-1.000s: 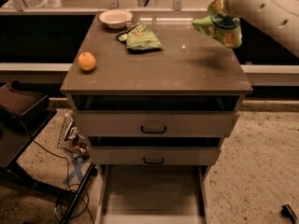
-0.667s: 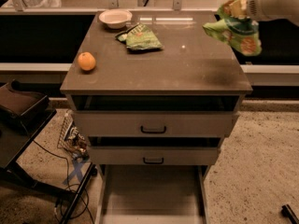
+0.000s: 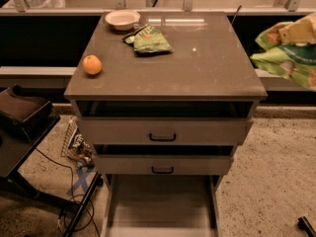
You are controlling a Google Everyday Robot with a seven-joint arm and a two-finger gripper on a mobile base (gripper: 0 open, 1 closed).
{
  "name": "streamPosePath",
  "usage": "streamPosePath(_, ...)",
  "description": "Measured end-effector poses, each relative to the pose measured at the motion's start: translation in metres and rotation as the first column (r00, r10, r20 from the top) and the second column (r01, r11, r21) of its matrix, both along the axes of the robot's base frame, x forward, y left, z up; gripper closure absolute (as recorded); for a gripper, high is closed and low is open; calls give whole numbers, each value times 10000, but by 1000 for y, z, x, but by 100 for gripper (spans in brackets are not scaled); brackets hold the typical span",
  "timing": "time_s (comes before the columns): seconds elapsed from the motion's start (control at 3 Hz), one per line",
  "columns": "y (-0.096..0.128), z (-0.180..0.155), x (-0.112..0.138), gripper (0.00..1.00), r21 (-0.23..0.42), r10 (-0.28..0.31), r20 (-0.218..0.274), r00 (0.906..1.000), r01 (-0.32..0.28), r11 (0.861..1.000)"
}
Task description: Place green rice chip bag into bottom drawer
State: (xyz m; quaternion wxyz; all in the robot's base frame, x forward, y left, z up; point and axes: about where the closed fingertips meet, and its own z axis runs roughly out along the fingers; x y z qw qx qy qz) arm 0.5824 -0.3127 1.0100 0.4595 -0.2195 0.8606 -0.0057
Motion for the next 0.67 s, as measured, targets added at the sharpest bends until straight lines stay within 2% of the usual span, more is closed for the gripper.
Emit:
streamPosePath(0.33,-1,-12,-16,100,-676,696,-487,9964,-728,9951)
streamPosePath(0.67,1,-16,-16,100,-713,728,-548,9958,-766,9945)
